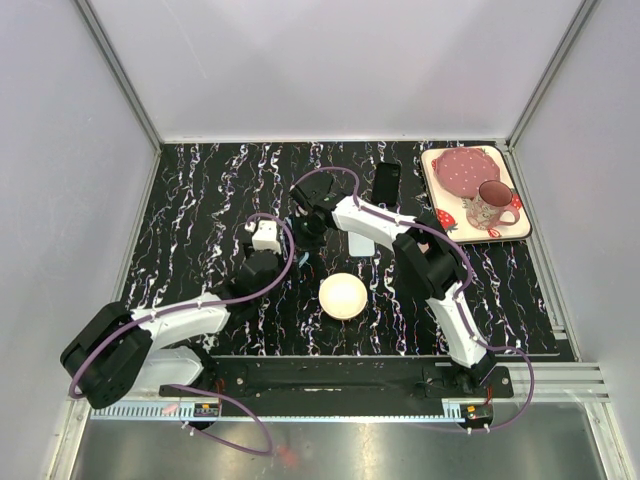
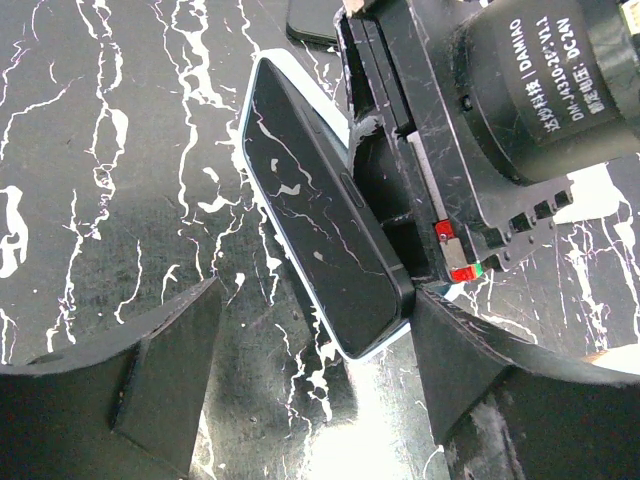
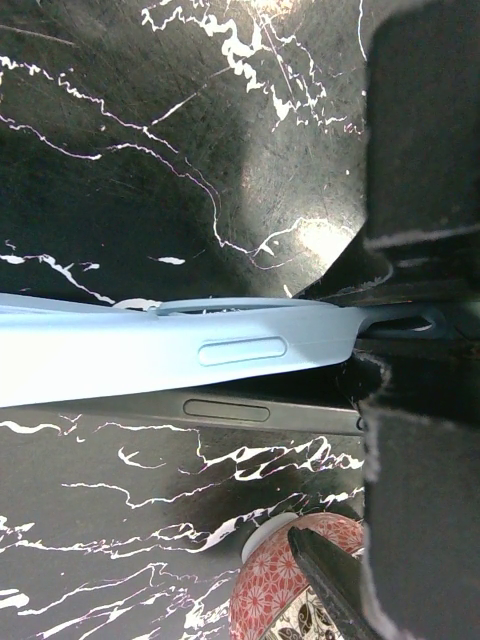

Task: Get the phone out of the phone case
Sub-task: Remove the phone case from the phone.

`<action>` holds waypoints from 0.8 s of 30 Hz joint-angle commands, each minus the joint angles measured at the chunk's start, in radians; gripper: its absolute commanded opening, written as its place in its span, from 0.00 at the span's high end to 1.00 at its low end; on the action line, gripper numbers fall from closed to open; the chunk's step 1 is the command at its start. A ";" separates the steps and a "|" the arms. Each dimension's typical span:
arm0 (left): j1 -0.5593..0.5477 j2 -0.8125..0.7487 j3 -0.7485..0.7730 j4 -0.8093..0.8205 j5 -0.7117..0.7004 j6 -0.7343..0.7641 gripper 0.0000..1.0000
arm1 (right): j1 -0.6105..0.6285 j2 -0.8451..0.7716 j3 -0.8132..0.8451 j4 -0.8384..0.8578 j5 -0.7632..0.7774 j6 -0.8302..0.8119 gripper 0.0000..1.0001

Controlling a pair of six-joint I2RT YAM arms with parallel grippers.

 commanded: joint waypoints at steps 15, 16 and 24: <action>-0.013 0.190 0.169 -0.199 -0.282 -0.086 0.48 | -0.030 -0.073 -0.051 -0.156 -0.005 0.001 1.00; -0.013 0.188 0.165 -0.196 -0.280 -0.089 0.52 | -0.031 -0.081 -0.057 -0.155 -0.003 0.001 1.00; -0.010 0.132 0.168 -0.228 -0.297 -0.078 0.91 | -0.045 -0.093 -0.109 -0.143 0.009 -0.016 1.00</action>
